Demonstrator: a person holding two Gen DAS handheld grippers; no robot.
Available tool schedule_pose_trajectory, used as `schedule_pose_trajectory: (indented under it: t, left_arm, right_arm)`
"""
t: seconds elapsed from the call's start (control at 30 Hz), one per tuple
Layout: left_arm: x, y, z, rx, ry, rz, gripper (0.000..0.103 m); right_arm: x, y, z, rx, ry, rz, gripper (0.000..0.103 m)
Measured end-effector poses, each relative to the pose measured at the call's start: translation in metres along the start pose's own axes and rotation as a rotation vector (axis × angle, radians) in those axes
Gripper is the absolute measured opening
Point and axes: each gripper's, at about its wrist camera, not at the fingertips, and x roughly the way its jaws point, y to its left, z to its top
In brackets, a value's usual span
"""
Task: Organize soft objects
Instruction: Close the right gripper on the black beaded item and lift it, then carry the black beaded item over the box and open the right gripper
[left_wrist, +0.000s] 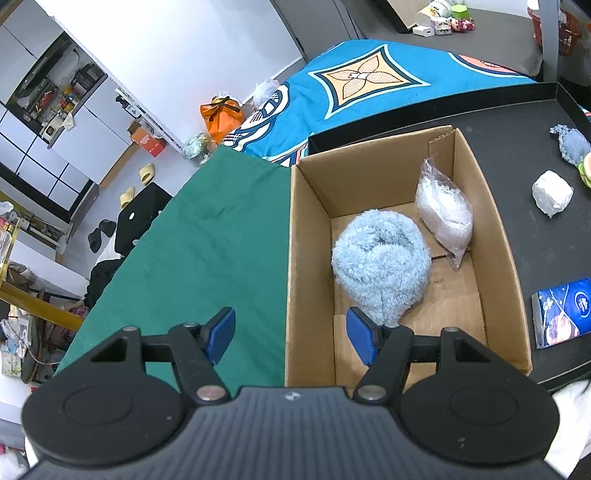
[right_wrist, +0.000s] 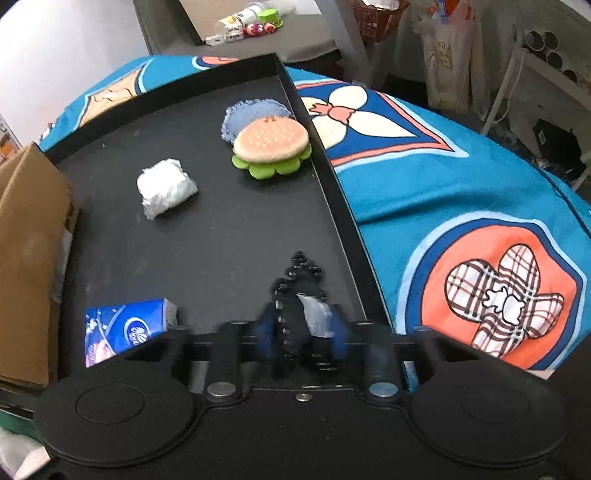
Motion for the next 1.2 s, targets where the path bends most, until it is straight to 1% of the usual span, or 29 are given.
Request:
schedule_pose_trajectory:
  t: [0.17, 0.53, 0.63, 0.83, 1.03, 1.2]
  left_arm:
    - [-0.001, 0.001, 0.0, -0.001, -0.006, -0.007, 0.065]
    - [-0.001, 0.009, -0.001, -0.039, -0.007, -0.019, 0.065]
    - [0.0, 0.011, -0.001, -0.048, -0.003, -0.022, 0.065]
    - [0.003, 0.015, -0.003, -0.067, 0.0, -0.032, 0.065]
    - [0.006, 0.022, -0.005, -0.094, 0.005, -0.052, 0.065]
    - [0.008, 0.025, -0.006, -0.107, 0.003, -0.068, 0.065]
  right_arm:
    - [-0.007, 0.002, 0.002, 0.0, -0.016, 0.052, 0.019]
    - [-0.037, 0.024, 0.017, -0.057, -0.115, 0.142, 0.019]
    - [-0.043, 0.03, 0.021, -0.055, -0.131, 0.173, 0.019]
    - [-0.058, 0.041, 0.03, -0.078, -0.199, 0.214, 0.019]
    - [-0.071, 0.05, 0.037, -0.096, -0.264, 0.287, 0.019]
    - [-0.078, 0.061, 0.042, -0.111, -0.288, 0.337, 0.019]
